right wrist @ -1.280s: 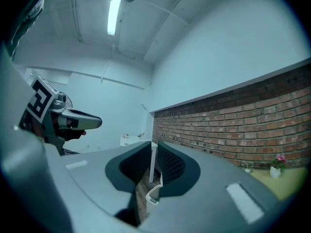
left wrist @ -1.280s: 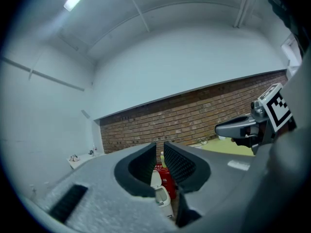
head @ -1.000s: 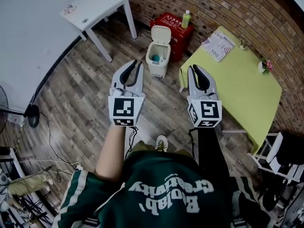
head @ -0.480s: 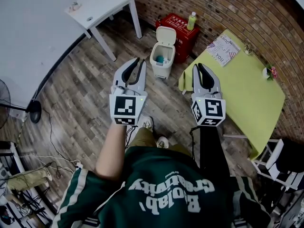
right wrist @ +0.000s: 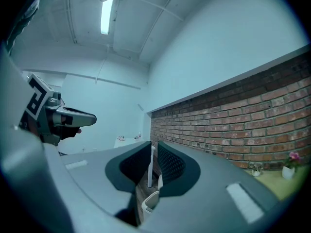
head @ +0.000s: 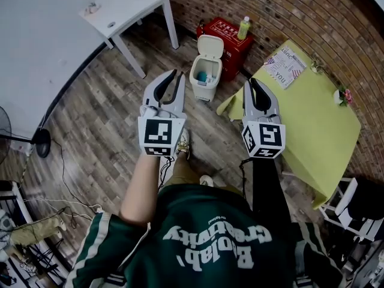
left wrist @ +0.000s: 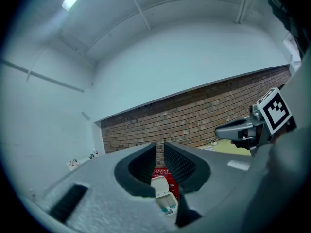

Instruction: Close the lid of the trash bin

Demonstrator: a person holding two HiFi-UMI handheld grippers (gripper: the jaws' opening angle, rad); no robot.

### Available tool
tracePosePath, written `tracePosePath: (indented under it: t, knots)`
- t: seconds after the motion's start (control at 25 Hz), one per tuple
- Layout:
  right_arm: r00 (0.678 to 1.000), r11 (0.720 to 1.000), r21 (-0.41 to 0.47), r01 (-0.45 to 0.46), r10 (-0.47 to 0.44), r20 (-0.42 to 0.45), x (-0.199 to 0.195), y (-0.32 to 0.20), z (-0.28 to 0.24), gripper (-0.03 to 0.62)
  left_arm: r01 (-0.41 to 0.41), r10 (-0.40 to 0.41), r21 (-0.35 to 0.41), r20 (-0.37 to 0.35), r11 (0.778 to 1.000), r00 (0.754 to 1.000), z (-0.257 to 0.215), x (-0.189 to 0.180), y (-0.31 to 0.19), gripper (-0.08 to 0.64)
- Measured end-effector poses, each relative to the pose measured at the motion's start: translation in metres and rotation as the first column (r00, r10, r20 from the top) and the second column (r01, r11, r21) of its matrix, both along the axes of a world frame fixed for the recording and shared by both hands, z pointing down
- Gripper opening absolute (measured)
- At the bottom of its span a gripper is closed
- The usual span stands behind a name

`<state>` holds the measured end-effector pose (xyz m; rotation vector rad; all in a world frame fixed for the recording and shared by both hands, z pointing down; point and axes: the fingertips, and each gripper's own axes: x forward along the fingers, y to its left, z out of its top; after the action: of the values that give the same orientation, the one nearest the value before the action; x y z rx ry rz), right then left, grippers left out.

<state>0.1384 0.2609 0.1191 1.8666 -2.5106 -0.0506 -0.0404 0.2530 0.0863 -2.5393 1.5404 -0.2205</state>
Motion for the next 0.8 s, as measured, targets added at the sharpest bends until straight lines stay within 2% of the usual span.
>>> tracePosePath:
  t: [0.36, 0.8]
  knots:
    - [0.999, 1.0, -0.005, 0.003, -0.003, -0.035, -0.021, -0.046, 0.005, 0.061, -0.016, 0.016, 0.001, -0.026, 1.0, 1.0, 0.005, -0.016, -0.051, 0.055]
    - [0.998, 0.999, -0.018, -0.038, 0.038, -0.051, -0.041, -0.133, 0.003, 0.061, -0.071, 0.071, -0.008, -0.03, 0.997, 0.997, 0.005, -0.032, -0.148, 0.055]
